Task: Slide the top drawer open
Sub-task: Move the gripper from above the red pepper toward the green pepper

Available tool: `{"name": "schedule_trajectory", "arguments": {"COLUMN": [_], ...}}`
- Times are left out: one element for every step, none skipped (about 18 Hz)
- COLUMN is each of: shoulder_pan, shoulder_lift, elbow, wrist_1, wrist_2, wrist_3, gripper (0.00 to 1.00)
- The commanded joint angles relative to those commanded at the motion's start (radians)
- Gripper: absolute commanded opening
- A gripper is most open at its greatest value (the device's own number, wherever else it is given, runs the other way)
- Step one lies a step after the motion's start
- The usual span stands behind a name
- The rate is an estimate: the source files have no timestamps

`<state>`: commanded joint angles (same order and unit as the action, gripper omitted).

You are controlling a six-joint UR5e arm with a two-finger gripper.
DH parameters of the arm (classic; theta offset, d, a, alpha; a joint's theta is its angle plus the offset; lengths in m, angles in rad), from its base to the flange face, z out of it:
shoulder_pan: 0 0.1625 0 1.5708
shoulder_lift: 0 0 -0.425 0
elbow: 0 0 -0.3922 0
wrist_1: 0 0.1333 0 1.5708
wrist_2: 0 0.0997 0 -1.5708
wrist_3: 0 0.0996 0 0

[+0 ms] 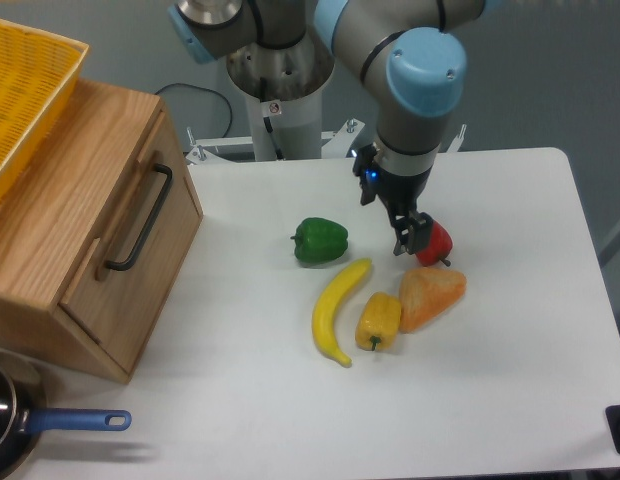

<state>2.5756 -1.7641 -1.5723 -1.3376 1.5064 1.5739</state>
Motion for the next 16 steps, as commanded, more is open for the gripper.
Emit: {"name": "schedule_trajectory", "arguments": {"shoulder_pan": [0.000, 0.000, -0.002, 0.000, 0.000, -0.002, -0.002, -0.003, -0.006, -0.009, -0.009, -0.011, -0.011, -0.012, -0.012, -0.012], "shoulder_lift": [0.002, 0.003, 0.002, 0.000, 0.000, 0.002, 0.003, 0.003, 0.002, -0.002, -0.002, 0.000, 0.000, 0.002, 0.002, 0.002], "elbow": [-0.003, -0.008, -0.003, -0.003, -0.005, -0.009, -0.014, -0.018, -0.021, -0.028, -0.037, -0.041, -0.044, -0.048, -0.048, -0.048], "wrist_1": [0.003, 0.005, 0.000, 0.000, 0.000, 0.002, 0.005, 0.003, 0.003, 0.005, 0.006, 0.006, 0.006, 0.005, 0.003, 0.003], "wrist_2": [0.002, 0.000, 0.002, 0.000, 0.000, 0.002, 0.000, 0.000, 0.000, -0.002, -0.005, -0.005, -0.005, -0.005, -0.008, -0.008], "wrist_3": [0.002, 0.003, 0.000, -0.002, -0.005, -0.009, -0.014, -0.024, -0.050, -0.083, -0.100, -0.103, -0.106, -0.107, -0.116, -0.132], "gripper": [1.00, 1.00, 1.00, 1.00, 1.00, 1.00, 1.00, 1.00, 1.00, 1.00, 1.00, 1.00, 1.00, 1.00, 1.00, 1.00]}}
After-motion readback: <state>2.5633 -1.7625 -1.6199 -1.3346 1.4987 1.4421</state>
